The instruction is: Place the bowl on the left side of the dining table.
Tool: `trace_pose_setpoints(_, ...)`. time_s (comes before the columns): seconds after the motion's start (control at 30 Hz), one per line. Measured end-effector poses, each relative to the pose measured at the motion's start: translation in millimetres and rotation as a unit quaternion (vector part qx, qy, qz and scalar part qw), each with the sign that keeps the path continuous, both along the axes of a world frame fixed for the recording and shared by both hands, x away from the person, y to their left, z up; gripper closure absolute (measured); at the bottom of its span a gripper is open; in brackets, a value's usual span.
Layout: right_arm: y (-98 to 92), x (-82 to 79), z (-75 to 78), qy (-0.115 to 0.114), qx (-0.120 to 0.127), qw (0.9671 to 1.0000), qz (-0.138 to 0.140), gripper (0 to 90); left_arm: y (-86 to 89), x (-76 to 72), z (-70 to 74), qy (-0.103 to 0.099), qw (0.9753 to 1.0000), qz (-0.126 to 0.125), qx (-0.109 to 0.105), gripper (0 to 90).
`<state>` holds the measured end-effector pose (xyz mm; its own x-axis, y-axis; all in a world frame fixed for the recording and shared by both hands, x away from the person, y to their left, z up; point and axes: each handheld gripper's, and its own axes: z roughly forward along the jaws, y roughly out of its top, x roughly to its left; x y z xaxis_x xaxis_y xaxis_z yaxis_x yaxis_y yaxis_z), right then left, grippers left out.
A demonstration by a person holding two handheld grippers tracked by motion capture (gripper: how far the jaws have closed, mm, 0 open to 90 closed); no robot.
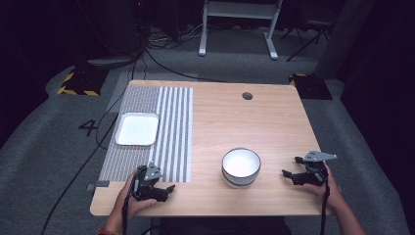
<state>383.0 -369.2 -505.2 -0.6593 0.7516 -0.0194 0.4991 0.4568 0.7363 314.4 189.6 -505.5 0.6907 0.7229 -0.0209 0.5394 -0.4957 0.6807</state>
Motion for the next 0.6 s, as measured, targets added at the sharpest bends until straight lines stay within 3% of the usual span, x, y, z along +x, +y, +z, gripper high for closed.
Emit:
trace_pose_setpoints(0.47,-0.1,-0.1,0.1,0.001,0.0,1.0,0.0,15.2,0.3,1.2,0.4,-0.004,1.0,-0.001,0.005,15.0)
trace_pose_setpoints(0.53,-0.1,-0.2,0.1,0.001,0.001,1.0,0.0,15.2,-0.3,1.0,0.5,0.003,1.0,0.0,0.002,15.0)
trace_pose_setpoints(0.6,-0.2,-0.1,0.1,0.001,0.0,1.0,0.0,15.3,-1.7,1.6,2.0,0.003,0.9999,0.004,0.01,15.0)
